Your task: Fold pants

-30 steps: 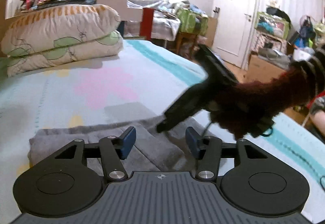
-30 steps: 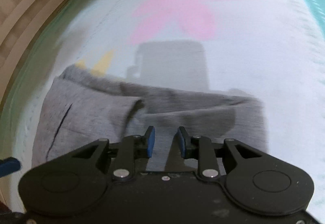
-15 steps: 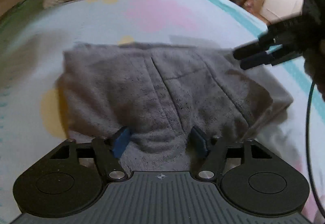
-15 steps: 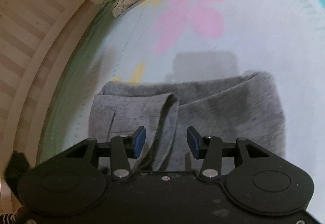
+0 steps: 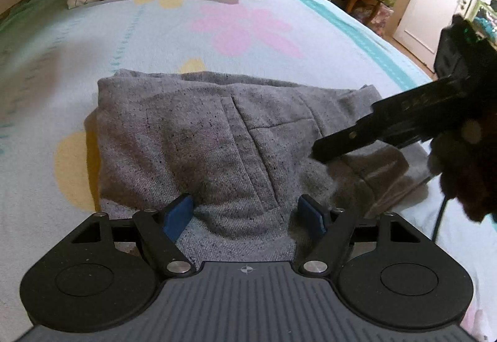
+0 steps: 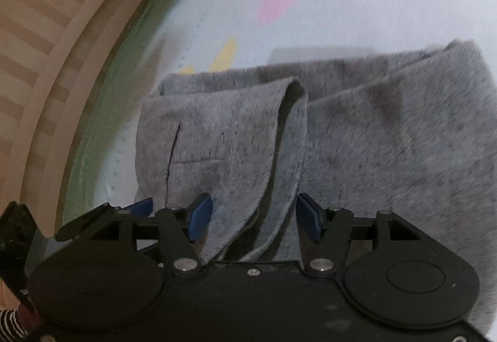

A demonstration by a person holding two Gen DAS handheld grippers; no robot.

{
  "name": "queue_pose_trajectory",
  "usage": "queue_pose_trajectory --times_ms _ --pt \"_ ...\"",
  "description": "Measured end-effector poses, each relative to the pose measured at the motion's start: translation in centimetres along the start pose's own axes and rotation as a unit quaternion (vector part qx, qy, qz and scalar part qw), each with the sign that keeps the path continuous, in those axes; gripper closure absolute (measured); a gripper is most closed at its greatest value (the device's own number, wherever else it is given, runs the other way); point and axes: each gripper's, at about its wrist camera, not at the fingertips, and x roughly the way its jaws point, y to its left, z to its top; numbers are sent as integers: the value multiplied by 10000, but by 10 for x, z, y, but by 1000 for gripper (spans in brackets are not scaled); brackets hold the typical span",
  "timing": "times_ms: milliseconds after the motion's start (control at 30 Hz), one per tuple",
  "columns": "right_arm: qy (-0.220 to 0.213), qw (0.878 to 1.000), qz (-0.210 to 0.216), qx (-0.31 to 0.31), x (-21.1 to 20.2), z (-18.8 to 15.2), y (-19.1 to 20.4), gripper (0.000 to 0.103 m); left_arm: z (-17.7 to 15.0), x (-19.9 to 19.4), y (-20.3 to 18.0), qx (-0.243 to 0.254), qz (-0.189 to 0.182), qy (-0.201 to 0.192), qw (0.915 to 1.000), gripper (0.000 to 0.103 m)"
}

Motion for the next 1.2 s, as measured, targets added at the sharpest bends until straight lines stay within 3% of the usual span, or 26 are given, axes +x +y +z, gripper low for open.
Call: queue_pose_trajectory --times_ms 233,267,300,367,467,600,667,800,967,1067,1200 --pt "207 9996 16 176 9 4 7 34 -6 -30 17 -396 213 -297 9985 31" --pt "261 9995 28 180 10 5 9 39 -7 -32 21 -455 285 -304 9981 31" --pt "264 9996 105 90 8 6 15 52 -7 -35 26 -533 353 -316 9975 31" --pt "109 9990 20 -433 2 5 40 89 -8 -42 38 -737 503 -361 9954 31" --pt "-197 9922 97 -1227 -25 4 84 90 -6 -50 56 -1036 732 -453 9909 31" --pt "-578 9869 439 -1443 -79 13 121 90 0 -60 73 -1246 914 -565 9864 31" --pt "-759 9835 199 -1629 -102 17 127 90 4 -62 75 -1234 932 -579 9863 31" --pt "-808 9844 -628 -1429 -111 16 97 90 7 -55 65 -1008 792 -463 9907 31" --pt "-28 9801 -1772 -892 -50 1 25 90 10 -38 44 -665 425 -154 9968 30" --pt "69 9784 -1869 -876 -33 -4 18 89 14 -34 40 -599 340 -48 9976 30" --pt "-270 9749 -1838 -1224 -57 -11 27 90 20 -29 39 -745 278 26 9968 30"
